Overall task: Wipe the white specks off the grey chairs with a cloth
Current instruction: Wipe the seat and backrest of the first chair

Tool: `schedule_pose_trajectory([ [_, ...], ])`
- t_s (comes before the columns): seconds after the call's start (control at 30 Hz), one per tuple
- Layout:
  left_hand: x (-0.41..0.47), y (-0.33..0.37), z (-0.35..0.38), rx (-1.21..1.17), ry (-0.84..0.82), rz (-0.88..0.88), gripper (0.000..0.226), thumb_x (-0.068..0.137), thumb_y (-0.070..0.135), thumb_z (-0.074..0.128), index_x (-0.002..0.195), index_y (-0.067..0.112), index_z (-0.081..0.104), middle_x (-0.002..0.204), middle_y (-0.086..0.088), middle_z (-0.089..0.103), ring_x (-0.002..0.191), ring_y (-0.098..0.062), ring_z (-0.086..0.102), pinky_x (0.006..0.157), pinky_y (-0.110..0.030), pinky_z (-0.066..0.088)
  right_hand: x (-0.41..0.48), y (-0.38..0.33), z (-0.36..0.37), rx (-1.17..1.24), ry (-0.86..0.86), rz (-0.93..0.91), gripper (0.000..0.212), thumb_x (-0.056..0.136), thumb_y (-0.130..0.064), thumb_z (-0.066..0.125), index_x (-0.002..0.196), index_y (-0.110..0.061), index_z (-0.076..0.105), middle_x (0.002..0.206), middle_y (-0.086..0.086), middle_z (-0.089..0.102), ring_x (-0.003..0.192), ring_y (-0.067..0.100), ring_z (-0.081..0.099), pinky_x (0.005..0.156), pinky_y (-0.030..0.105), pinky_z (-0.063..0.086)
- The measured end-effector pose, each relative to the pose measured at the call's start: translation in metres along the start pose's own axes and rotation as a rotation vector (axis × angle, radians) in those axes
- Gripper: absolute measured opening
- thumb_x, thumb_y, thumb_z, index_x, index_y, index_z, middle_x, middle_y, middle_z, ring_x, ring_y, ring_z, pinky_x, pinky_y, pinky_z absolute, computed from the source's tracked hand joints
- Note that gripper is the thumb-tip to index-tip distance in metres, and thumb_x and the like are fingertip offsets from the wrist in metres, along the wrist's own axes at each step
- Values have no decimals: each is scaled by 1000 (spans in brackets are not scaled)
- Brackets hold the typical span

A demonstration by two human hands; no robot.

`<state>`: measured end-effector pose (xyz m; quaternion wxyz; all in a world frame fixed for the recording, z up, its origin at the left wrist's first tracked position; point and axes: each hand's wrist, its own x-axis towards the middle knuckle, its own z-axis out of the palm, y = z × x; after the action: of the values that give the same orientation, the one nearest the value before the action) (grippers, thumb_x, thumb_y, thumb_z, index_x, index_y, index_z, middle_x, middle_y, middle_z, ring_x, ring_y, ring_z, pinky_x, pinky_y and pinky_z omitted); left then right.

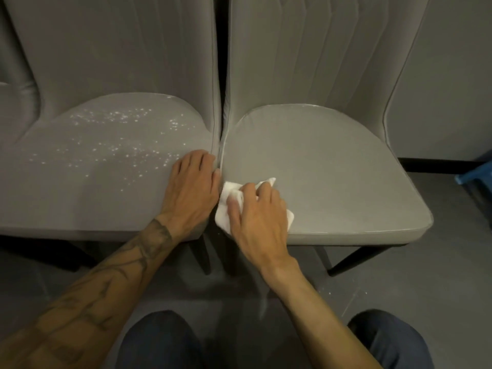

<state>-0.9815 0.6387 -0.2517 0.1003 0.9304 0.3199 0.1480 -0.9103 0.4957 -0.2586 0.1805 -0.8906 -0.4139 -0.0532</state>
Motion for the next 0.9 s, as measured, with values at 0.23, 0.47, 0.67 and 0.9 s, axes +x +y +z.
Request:
schedule_pose_trajectory([
  [0.23, -40, 17, -5, 67, -61, 14, 46, 110, 35, 34, 133, 3, 58, 138, -21, 57, 129, -36, 55, 114, -51, 41, -8, 57, -24, -6, 63, 170, 23, 101, -37, 41, 100, -16, 51, 101, 9, 54, 88, 27, 50, 76, 38, 38],
  [0.47, -42, 14, -2, 180, -151, 67, 46, 107, 32, 53, 139, -1, 55, 148, -27, 51, 139, -42, 49, 119, -53, 36, -11, 5, -4, 61, -20, -1, 23, 103, -39, 37, 107, -21, 50, 106, 3, 51, 91, 20, 47, 83, 38, 43],
  [0.67, -43, 19, -1, 132, 0, 50, 42, 109, 29, 34, 128, 2, 60, 136, -23, 59, 126, -38, 57, 111, -52, 44, -10, 48, -21, 12, 102, 223, 21, 101, -33, 43, 98, -14, 52, 101, 11, 55, 88, 29, 51, 75, 38, 35],
  [0.9, -41, 13, 6, 194, -43, 89, 35, 106, 23, 55, 129, -3, 60, 137, -30, 58, 129, -46, 56, 111, -58, 44, -18, 9, -7, 119, -39, 41, 24, 104, -39, 32, 106, -23, 49, 104, -1, 48, 89, 17, 44, 82, 36, 42],
])
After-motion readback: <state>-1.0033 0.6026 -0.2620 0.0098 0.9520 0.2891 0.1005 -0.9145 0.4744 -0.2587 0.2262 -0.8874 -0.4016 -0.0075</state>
